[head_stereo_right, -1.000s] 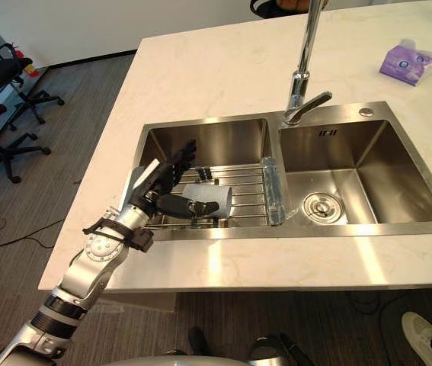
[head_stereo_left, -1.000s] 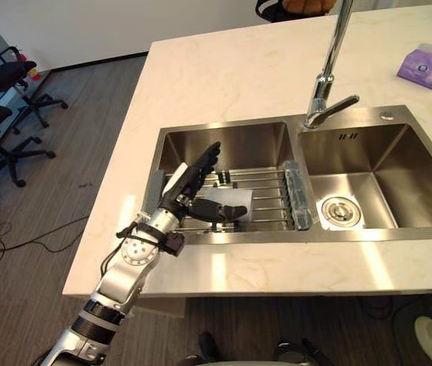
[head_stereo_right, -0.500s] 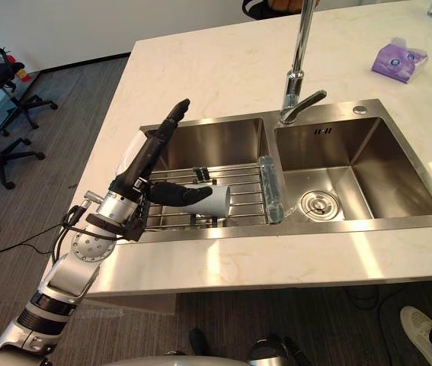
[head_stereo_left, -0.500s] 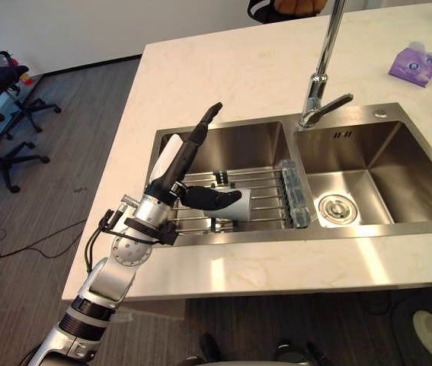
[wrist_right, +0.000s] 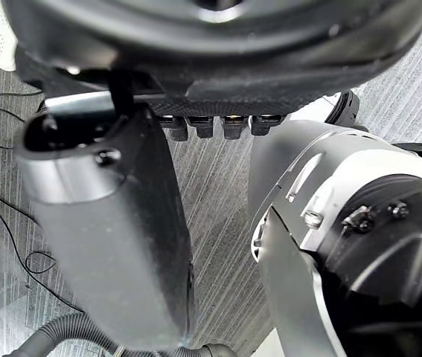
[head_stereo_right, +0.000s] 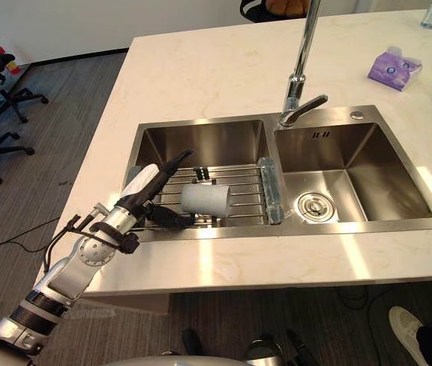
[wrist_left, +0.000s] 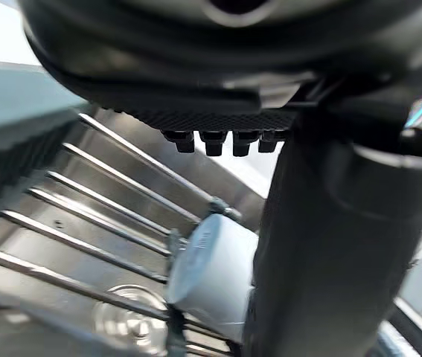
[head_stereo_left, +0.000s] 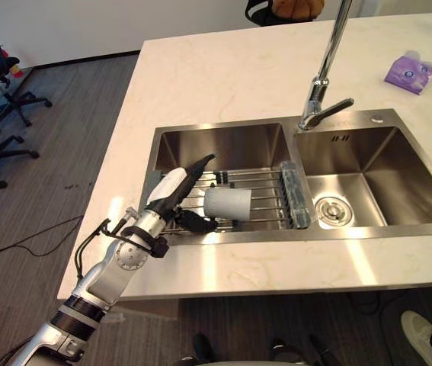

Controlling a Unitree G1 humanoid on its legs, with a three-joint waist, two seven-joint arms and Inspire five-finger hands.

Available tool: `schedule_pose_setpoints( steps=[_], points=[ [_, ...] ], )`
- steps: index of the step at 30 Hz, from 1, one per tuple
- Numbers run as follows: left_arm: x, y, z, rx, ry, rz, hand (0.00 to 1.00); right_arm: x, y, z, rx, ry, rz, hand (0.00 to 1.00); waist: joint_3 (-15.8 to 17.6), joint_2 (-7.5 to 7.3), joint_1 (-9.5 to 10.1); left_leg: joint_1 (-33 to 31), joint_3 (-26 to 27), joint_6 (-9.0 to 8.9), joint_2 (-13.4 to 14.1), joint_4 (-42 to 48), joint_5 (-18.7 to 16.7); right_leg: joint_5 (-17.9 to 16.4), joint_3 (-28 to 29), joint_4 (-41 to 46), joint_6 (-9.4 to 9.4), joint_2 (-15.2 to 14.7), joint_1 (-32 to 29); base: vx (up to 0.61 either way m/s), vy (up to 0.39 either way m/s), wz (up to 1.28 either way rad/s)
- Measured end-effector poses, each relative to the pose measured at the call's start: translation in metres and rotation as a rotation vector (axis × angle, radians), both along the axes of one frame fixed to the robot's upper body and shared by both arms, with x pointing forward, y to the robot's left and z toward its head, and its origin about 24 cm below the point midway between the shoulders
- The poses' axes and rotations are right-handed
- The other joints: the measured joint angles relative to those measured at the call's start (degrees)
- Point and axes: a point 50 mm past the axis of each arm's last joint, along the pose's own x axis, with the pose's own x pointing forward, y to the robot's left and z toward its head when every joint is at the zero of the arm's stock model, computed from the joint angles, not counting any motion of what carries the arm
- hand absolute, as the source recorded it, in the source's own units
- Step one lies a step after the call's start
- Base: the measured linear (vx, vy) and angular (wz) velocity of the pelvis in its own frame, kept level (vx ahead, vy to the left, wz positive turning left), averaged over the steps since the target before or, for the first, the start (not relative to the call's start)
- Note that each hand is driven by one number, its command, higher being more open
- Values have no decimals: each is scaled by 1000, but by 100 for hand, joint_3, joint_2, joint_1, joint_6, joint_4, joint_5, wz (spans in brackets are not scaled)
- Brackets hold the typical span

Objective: Walk over to the sink, pick up the cup, carry it to the dishwasher, place the cup inside the dishwasher, then close the dishwasher door

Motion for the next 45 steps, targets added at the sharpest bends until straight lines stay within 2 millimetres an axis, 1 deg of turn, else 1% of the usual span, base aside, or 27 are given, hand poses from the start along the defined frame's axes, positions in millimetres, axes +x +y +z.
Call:
schedule_pose_setpoints(
  steps=[3,7,11,15,18,20,25,29,32,41,45],
  points=[
    [0,-1,1,-2,-6,-9,100,0,1,0,0,7,-1,100,-11,-32,-11,20,1,26,-38,-35,19,23,1,-36,12,-34,3,-19,28,-1],
    [0,-1,0,0,1,-15,100,-1,3,-2,-6,36,4,100,-8,-40,-23,22,10,12,-75,-40,7,51,17,-95,0,-63,4,-11,39,-4],
    [2,2,4,30,21,-43,100,0,13,-5,5,67,30,100,-16,-90,-23,21,-2,24,-89,-41,7,103,48,-183,13,-65,12,20,11,-5],
    [5,-1,8,54,29,-83,100,1,14,-6,-3,78,48,100,-18,-104,-26,21,-65,40,-112,-41,-10,140,58,-237,30,-76,20,26,0,-3],
    [7,-3,11,67,31,-105,100,3,16,-6,-9,80,76,100,-18,-104,-78,21,-214,34,-117,-42,-17,161,58,-264,45,-81,21,0,0,0],
    [9,-5,13,86,32,-122,100,4,16,-6,-12,85,81,100,-19,-102,-91,21,-213,33,-116,-42,-18,178,59,-284,43,-79,29,0,0,0],
    [13,-4,13,100,53,-128,100,5,19,-7,-6,91,90,100,-21,-98,-235,27,-196,28,-116,-43,-24,193,80,-289,40,-83,28,0,0,0],
    [15,-8,15,119,53,-144,100,4,21,-7,-4,99,95,100,-22,-97,-264,28,-181,19,-115,-43,-34,199,99,-296,39,-83,24,0,0,0],
    [15,-10,16,127,52,-154,100,5,21,-7,-4,102,102,100,-22,-95,-321,29,-166,15,-115,-43,-41,201,117,-305,41,-81,22,4,-1,-2],
    [17,-13,17,178,82,-189,100,5,21,-7,-4,102,111,100,-26,-80,-335,70,-30,11,-112,-42,-79,228,239,-316,37,-82,3,8,-3,-7],
    [19,-13,17,199,102,-189,100,6,20,-7,-9,101,118,100,-27,-47,-376,84,-10,7,-117,-42,-89,228,252,-325,35,-91,2,-2,0,-1]
  ],
)
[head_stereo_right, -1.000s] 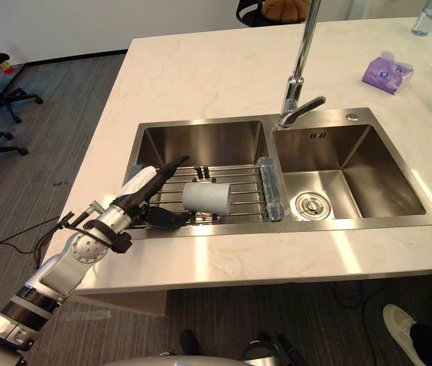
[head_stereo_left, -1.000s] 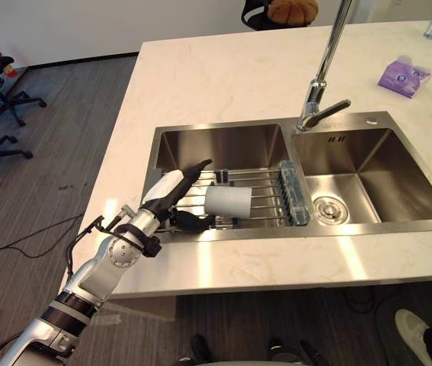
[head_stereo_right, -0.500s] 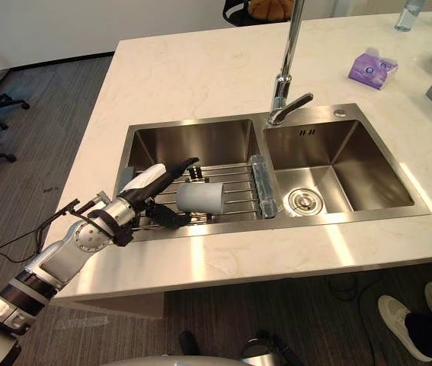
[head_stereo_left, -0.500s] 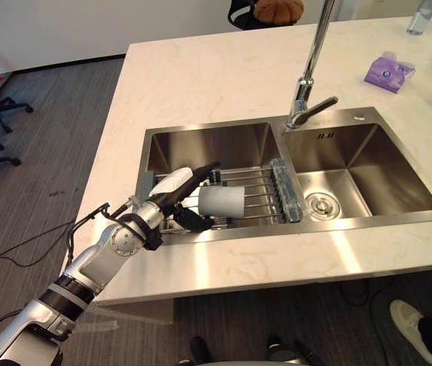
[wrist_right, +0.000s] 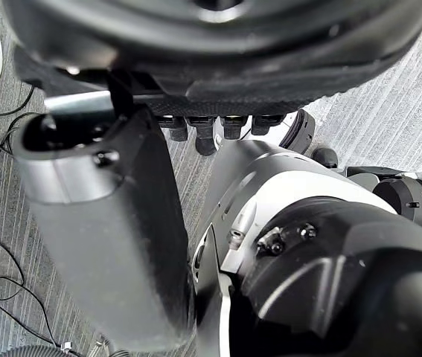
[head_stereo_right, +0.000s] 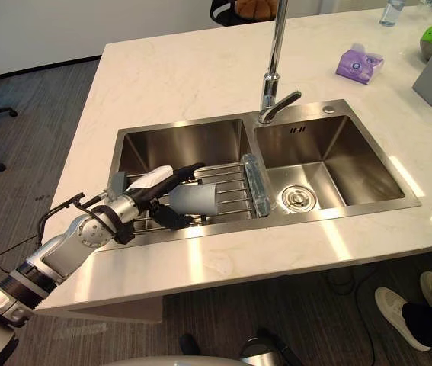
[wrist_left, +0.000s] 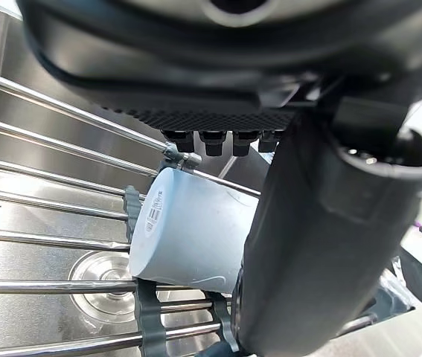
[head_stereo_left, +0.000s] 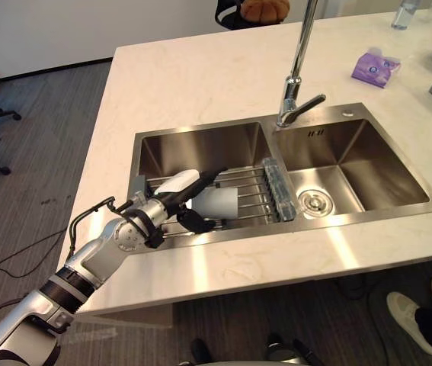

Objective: Walk over to the sink, pick up the cup, carry it to the dishwasher, place the cup inside the dishwasher, then close the dishwasher door

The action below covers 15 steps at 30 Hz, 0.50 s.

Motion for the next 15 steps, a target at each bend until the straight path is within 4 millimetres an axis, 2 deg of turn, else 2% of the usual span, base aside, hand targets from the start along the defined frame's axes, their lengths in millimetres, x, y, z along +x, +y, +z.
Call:
schedule_pose_setpoints(
  steps=[15],
  points=[
    [4,-3,2,60,36,-19,100,4,-3,1,-13,-11,27,100,32,79,-98,24,64,-1,-8,1,-33,12,39,-11,-18,-5,1,0,-1,0]
  ],
)
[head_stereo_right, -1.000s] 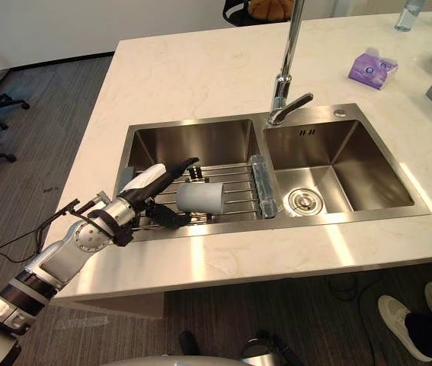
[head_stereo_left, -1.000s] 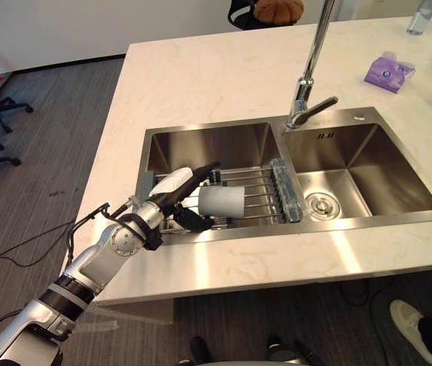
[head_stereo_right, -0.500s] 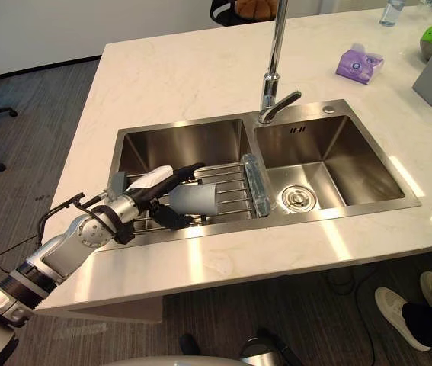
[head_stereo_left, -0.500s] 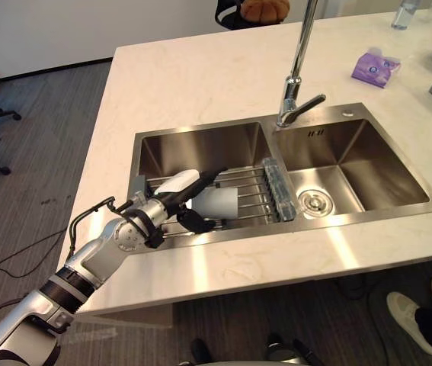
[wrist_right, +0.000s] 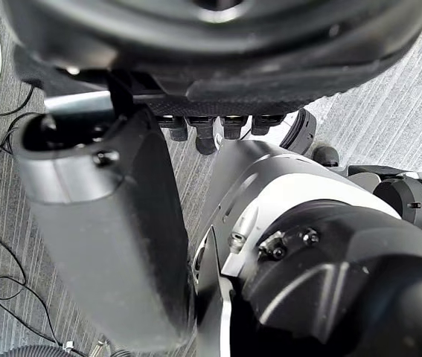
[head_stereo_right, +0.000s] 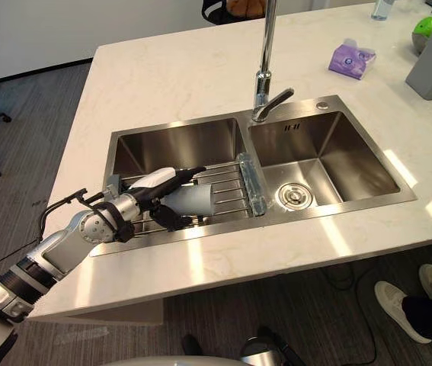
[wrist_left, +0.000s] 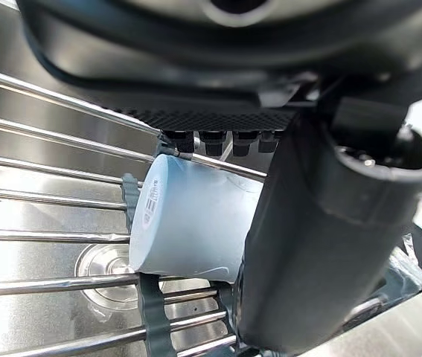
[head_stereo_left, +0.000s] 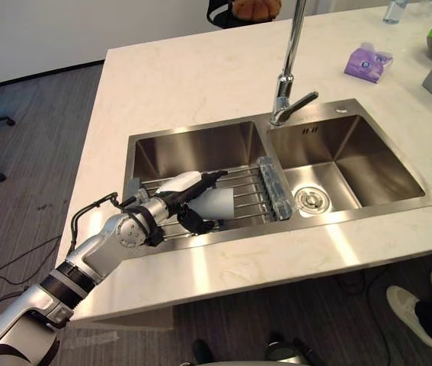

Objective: Walk over to the sink, pick up the cup, carry it to the dishwasher, place the cup inside the dishwasher, then close the dishwasher door

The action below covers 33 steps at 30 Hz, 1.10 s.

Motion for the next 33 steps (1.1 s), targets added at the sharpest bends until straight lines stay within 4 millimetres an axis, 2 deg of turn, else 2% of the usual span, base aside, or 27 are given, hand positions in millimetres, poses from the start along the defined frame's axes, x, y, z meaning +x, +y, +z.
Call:
schedule_pose_setpoints(
  steps=[6,17,32,33],
  points=[
    [0,-2,-1,37,25,-28,100,0,-4,1,-7,-4,-9,100,33,61,-16,32,44,-11,1,0,-18,0,35,0,-2,-2,4,-7,-5,-3],
    [7,-10,3,192,91,-32,100,2,-5,1,-19,7,0,100,55,28,-90,94,57,-10,-8,-2,-34,-7,35,-26,-14,-12,63,0,0,0],
    [16,-10,-11,282,68,14,100,6,-4,1,-27,15,20,100,82,-14,-159,130,50,-7,-9,-3,-40,-10,38,-44,-19,-9,101,0,0,0],
    [17,-9,-11,281,70,18,0,6,-4,1,-23,10,17,100,83,-16,-159,130,50,-7,-9,-3,-40,-9,38,-43,-18,-9,101,0,0,0]
  ],
)
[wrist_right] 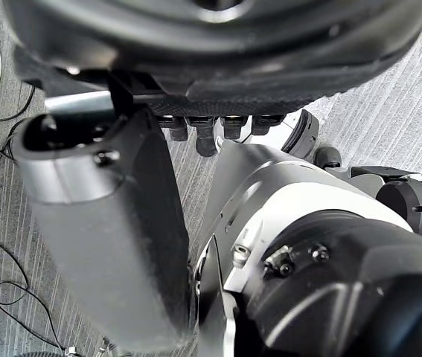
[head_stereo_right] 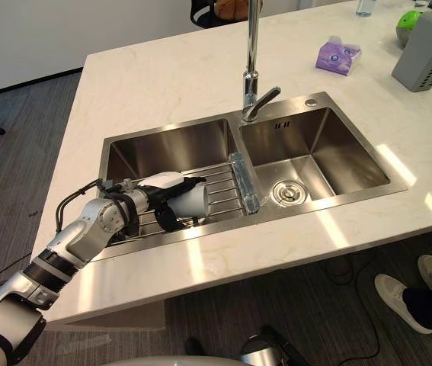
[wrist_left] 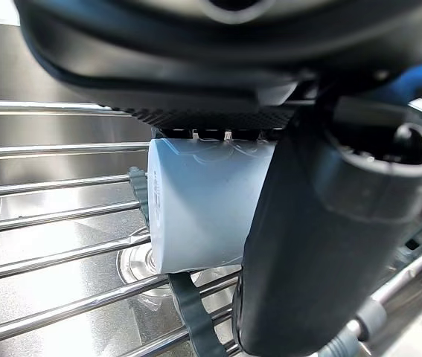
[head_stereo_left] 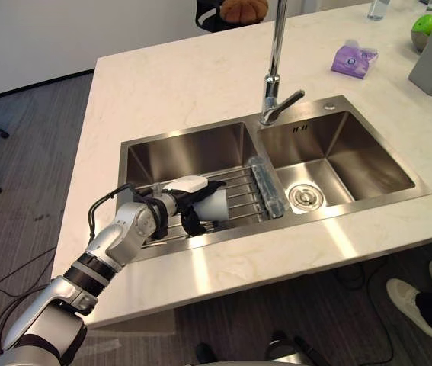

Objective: Walk over to the sink, pick up the cup, carry it to the dishwasher, place the cup inside the dishwasher, then close the dishwasher door

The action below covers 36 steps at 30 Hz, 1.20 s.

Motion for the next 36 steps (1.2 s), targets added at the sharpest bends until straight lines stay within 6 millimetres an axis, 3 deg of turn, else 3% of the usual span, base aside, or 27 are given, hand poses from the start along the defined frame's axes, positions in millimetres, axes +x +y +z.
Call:
schedule_pose_setpoints(
  steps=[13,23,26,29,34,35,36],
  points=[
    [1,-5,-1,20,-79,-61,0,2,3,0,2,-6,11,100,20,-31,-75,1,3,-13,5,0,-15,0,7,-10,2,5,-1,0,0,0],
    [-9,-3,-5,-127,-215,-132,0,6,1,1,-37,-36,69,100,42,49,-114,-51,-101,7,-16,3,-62,-96,-343,90,-15,-35,2,13,-7,6],
    [-19,1,-2,-341,-240,-74,0,9,-4,3,-51,-54,92,100,97,104,-63,-255,-343,19,-26,84,-65,-133,-678,191,30,-55,-27,53,-33,42],
    [-40,16,17,-670,-274,23,0,5,-16,6,-73,-41,96,100,161,209,208,-442,-725,29,-28,176,-66,-169,-975,263,24,-44,-30,55,-43,56],
    [-67,80,78,-1200,-537,169,0,-15,-31,9,-99,5,45,100,228,364,870,-685,-1452,13,-172,363,-16,-752,-1770,787,46,-179,96,-5,-78,100],
    [-76,102,100,-1439,-612,163,0,-18,-35,9,-103,2,-3,100,226,440,1013,-923,-1544,43,-268,281,273,-932,-2289,998,-29,-218,70,-87,-65,157],
    [-79,108,106,-1507,-637,145,0,-19,-36,10,-104,0,-23,100,215,466,1033,-989,-1512,81,-303,187,411,-967,-2495,1072,-58,-236,61,-112,-15,177]
  ],
)
